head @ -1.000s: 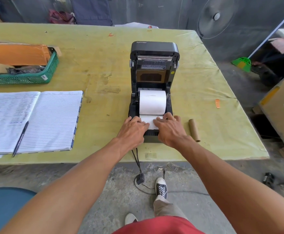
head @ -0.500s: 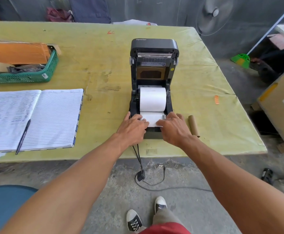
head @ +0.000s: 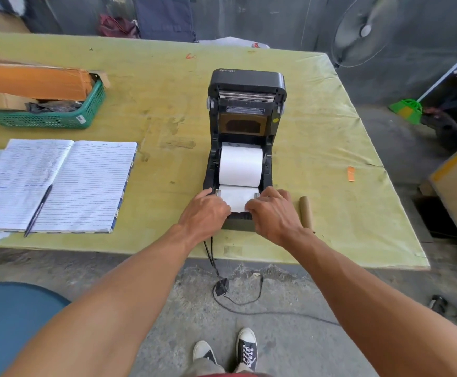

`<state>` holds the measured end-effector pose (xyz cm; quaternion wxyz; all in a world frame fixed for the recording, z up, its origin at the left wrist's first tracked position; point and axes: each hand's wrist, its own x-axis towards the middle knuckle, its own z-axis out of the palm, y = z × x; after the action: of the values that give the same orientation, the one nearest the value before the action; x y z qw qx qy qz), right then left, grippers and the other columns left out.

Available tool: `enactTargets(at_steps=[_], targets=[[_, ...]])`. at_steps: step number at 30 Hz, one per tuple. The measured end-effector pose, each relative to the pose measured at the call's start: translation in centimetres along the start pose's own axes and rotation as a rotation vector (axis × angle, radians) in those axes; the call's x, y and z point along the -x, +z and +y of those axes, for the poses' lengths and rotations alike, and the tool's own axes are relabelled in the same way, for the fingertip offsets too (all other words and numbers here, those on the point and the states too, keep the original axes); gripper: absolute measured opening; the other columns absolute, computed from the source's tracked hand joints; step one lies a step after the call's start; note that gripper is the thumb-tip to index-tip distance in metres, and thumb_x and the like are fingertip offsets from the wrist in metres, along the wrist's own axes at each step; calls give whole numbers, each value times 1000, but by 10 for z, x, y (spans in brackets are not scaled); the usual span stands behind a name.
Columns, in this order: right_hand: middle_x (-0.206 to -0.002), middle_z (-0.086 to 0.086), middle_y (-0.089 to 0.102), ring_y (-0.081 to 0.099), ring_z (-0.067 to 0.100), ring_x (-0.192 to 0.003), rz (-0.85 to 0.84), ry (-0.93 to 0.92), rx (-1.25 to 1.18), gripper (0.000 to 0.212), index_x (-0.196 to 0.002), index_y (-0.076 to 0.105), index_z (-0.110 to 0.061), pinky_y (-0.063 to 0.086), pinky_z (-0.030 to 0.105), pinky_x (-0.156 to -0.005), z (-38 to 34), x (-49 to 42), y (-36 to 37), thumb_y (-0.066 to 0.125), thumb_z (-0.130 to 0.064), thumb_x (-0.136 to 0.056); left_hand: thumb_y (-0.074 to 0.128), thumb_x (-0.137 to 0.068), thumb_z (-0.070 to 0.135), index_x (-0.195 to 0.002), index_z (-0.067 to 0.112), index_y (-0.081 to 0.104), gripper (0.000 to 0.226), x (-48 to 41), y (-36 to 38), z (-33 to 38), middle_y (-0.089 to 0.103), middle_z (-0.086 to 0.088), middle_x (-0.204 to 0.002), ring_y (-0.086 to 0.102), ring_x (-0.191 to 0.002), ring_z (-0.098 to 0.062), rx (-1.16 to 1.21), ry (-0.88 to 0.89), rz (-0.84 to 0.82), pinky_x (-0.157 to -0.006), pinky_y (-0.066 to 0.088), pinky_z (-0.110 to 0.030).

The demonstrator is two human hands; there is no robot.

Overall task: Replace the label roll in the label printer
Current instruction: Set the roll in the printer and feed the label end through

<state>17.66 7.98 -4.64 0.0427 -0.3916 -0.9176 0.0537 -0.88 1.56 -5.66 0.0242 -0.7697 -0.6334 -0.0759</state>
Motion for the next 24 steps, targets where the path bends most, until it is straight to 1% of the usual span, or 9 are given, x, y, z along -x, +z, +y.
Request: enactTargets(at_steps=[2, 5, 7, 9, 10, 13, 18, 21, 24], targets=[[-115, -1, 72, 49, 26, -114, -41, -18, 7, 31, -121, 65, -21, 36, 48, -99, 2, 1, -2, 55, -22, -91, 55, -94, 8, -74, 13, 72, 26, 6, 0, 0, 67, 0, -66, 61, -64, -17, -5, 29, 10, -109, 37, -37], [-116, -7, 69, 46, 24, -119, -107, -39, 54, 19, -107, 67, -23, 33, 46, -102, 3, 3, -1, 53, -17, -94, 52, -97, 14, -85, 12, 74, 25, 15, 3, -2, 72, -3, -76, 66, -71, -18, 31, 72, 22, -105, 43, -39], [-111, -11, 71, 47, 22, -117, -104, -44, 48, 18, -100, 68, -23, 33, 42, -102, 1, 6, 2, 52, -16, -95, 60, -93, 11, -106, 9, 73, 18, 15, 4, -3, 74, -11, -103, 70, -93, -23, 63, 72, 21, -103, 46, -43], [-108, -10, 71, 51, 22, -112, -97, -46, 34, 17, -97, 66, -21, 37, 40, -98, -1, 8, 3, 50, -15, -95, 61, -92, 7, -134, 7, 56, 43, 11, 6, -4, 56, -14, -139, 56, -124, -24, 26, 59, -44, -111, 38, -41], [-106, -9, 70, 54, 24, -108, -106, -49, 27, 18, -97, 64, -19, 41, 39, -96, -1, 9, 3, 48, -13, -95, 56, -94, 5, -141, 8, 48, 48, 10, 6, -4, 46, -13, -147, 48, -133, -23, 13, 58, -76, -115, 31, -38], [-104, -3, 68, 58, 28, -101, -129, -62, 23, 20, -98, 63, -15, 49, 40, -89, -5, 11, 2, 44, -12, -93, 45, -96, 1, -143, 6, 43, 47, 11, 6, -4, 41, -14, -150, 42, -137, -22, 35, 78, -72, -117, 24, -34], [-96, 1, 66, 60, 30, -94, -94, -82, 13, 18, -95, 62, -12, 50, 41, -86, -8, 20, 7, 44, -13, -94, 42, -97, 3, -144, 5, 40, 47, 20, 8, -7, 40, -16, -150, 41, -137, -24, 46, 131, -50, -116, 21, -31], [-103, -1, 70, 63, 28, -100, -68, -80, 26, 25, -102, 64, -14, 50, 40, -90, -10, 26, 8, 40, -16, -96, 39, -96, -1, -149, 7, 30, 54, 22, 10, -9, 31, -15, -155, 31, -143, -24, 36, 143, -74, -119, 21, -33], [-105, -3, 71, 63, 27, -104, -69, -64, 35, 28, -99, 64, -16, 49, 39, -90, -14, 34, 7, 36, -19, -97, 37, -94, -6, -151, 7, 24, 60, 24, 12, -8, 25, -14, -158, 23, -146, -23, 62, 132, -81, -120, 19, -32]])
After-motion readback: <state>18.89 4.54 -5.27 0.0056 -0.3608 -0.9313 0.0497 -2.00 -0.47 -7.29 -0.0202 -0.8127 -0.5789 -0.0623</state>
